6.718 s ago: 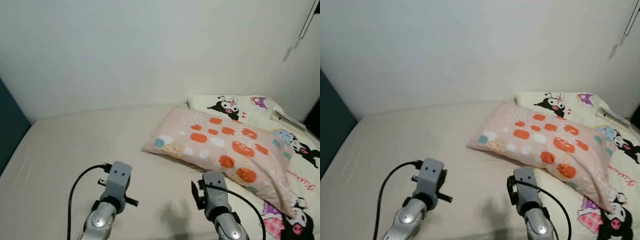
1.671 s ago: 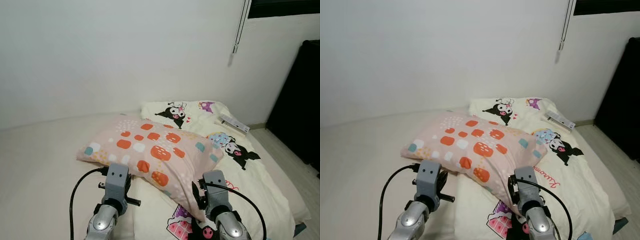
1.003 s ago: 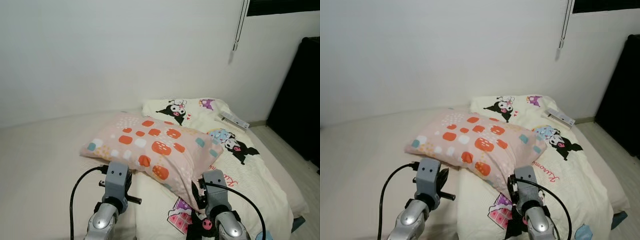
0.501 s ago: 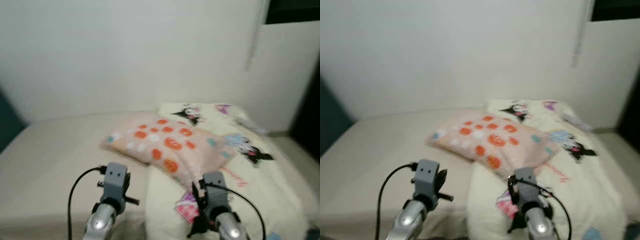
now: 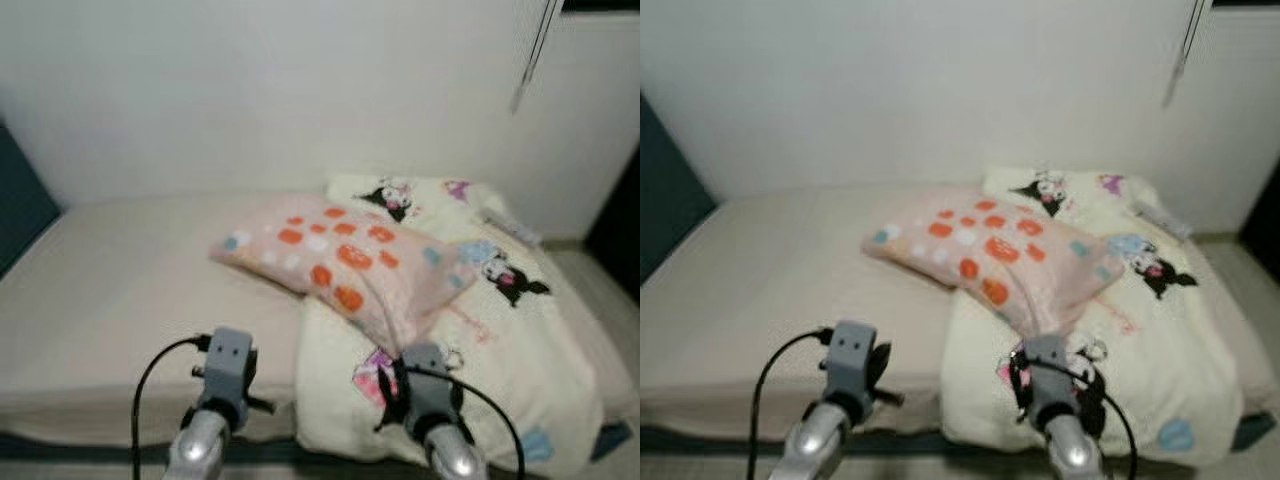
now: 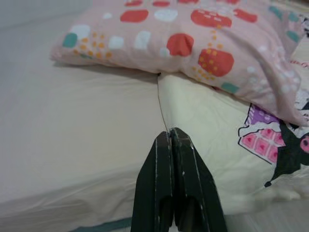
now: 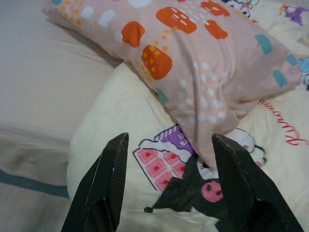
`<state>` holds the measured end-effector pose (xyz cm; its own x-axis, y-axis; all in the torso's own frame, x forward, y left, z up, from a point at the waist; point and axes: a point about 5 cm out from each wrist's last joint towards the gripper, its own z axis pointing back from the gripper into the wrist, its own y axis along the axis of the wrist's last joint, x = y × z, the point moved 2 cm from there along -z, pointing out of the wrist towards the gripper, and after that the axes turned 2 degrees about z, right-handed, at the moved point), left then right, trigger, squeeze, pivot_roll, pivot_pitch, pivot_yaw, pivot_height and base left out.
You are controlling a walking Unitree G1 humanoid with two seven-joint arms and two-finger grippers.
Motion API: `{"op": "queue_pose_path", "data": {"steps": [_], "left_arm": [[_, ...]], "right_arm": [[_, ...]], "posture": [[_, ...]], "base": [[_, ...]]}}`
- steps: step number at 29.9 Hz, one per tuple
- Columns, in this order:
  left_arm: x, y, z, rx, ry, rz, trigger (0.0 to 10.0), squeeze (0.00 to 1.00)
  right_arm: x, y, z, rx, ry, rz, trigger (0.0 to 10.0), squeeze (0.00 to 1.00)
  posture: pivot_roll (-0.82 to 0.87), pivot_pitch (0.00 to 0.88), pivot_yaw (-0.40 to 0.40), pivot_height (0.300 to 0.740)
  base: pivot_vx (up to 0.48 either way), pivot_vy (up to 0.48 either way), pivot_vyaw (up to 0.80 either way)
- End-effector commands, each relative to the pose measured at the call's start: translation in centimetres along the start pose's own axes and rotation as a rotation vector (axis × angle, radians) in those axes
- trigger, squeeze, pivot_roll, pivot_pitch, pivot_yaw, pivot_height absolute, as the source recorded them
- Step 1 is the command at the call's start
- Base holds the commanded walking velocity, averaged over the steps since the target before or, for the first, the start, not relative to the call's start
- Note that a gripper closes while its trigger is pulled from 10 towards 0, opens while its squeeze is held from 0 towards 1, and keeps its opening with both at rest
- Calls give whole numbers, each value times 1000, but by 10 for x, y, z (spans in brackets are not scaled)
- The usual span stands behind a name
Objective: Clean up the room
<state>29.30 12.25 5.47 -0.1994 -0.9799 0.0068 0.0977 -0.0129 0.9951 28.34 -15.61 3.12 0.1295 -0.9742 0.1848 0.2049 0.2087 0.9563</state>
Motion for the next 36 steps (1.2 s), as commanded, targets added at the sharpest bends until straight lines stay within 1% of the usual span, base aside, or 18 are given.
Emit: {"op": "queue_pose_path", "data": {"steps": [1,4,11,20,31,36], "left_arm": [[-3,-2,2,-12,3,-7,10000,0],[-2,-2,2,-10,1,-9,10000,0],[3,-3,1,-27,-26,-43,10000,0],[8,-3,0,-33,-53,-53,10000,0],[9,-3,0,-39,-56,-52,10000,0],[9,0,-1,-15,-39,-34,10000,0]], "right_arm": [[-3,-4,2,-12,2,-13,10000,0],[-3,-5,2,-13,2,-14,10000,0],[-3,-6,3,-17,-3,-17,10000,0],[-1,-7,5,-20,-11,-21,10000,0],[1,-7,6,-18,-22,-22,10000,0],[5,-2,5,10,-32,-13,10000,0]], "posture": [[3,41,56,740],[3,42,56,740],[2,45,59,740],[-1,51,66,740],[-8,57,65,740],[-8,58,52,740]], "base": [[-292,0,0],[-264,0,0],[0,0,0],[0,0,0],[0,0,0],[0,0,0]]}}
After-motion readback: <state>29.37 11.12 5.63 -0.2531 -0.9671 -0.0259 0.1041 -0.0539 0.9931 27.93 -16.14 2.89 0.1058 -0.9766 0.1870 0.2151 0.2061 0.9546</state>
